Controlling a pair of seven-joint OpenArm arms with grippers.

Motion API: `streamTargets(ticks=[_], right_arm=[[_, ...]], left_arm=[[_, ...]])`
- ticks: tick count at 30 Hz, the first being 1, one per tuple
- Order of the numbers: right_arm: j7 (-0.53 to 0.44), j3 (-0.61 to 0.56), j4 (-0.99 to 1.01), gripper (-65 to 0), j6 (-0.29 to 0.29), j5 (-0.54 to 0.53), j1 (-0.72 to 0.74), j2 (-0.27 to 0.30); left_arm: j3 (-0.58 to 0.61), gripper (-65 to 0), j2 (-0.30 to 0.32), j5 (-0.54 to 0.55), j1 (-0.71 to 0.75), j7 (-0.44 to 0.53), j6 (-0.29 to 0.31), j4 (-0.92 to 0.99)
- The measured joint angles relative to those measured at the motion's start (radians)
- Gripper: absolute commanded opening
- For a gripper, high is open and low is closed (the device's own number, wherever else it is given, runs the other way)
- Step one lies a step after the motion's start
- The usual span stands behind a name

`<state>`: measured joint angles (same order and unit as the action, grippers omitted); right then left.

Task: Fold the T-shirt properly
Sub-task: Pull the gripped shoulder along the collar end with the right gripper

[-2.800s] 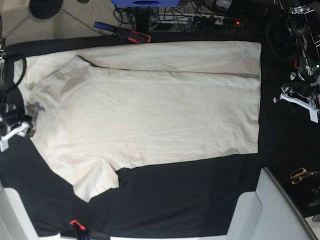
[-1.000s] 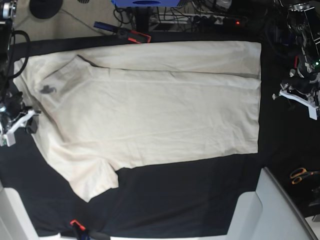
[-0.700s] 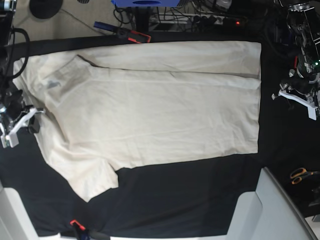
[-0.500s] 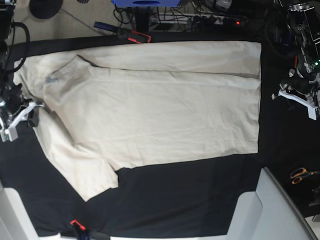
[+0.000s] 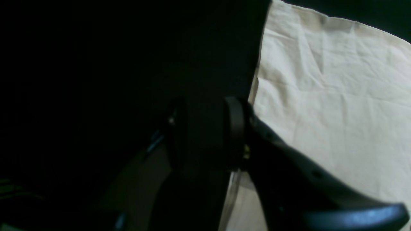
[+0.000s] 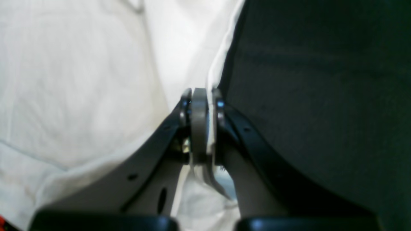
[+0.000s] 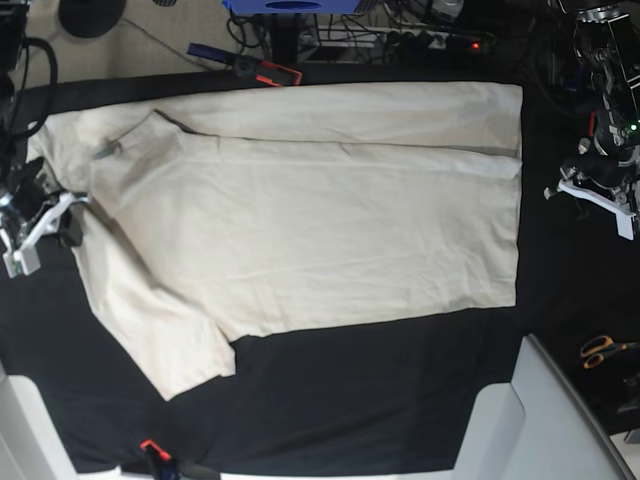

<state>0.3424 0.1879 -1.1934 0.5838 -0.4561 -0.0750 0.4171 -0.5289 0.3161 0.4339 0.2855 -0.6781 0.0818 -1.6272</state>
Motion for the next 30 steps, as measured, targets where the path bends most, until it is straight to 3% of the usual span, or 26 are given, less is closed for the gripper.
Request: streamTargets(ticks=[3, 9, 13, 16, 27, 30], right_arm=[[0.06, 0.0, -0.044, -65.0, 0.0, 0.001, -0.024, -0.003], [0.077, 0.015, -0.052, -64.5, -0.001, 0.0, -0.021, -0.028], [0.174, 0.13, -0.056, -64.7, -0.001, 0.005, -0.029, -0.09], [0.201, 0.149, -0.056, -64.8, -0.001, 0.005, -0.035, -0.089], [0.2, 0.153, -0.057, -64.1, 0.0, 0.007, -0.072, -0.101], [0.205, 0.153, -0.057, -56.7, -0.001, 0.004, -0.079, -0.101]], left_arm=[[0.0, -48.1, 0.0, 0.0, 0.0, 0.0, 0.0, 0.0], [0.003, -48.1, 0.0, 0.0, 0.0, 0.0, 0.0, 0.001], [0.003, -48.1, 0.0, 0.0, 0.0, 0.0, 0.0, 0.001], [0.003, -48.1, -0.001, 0.0, 0.0, 0.0, 0.0, 0.001], [0.003, -48.1, -0.002, 0.0, -0.005, 0.0, 0.0, 0.001], [0.004, -48.1, -0.003, 0.0, -0.005, 0.0, 0.0, 0.001]])
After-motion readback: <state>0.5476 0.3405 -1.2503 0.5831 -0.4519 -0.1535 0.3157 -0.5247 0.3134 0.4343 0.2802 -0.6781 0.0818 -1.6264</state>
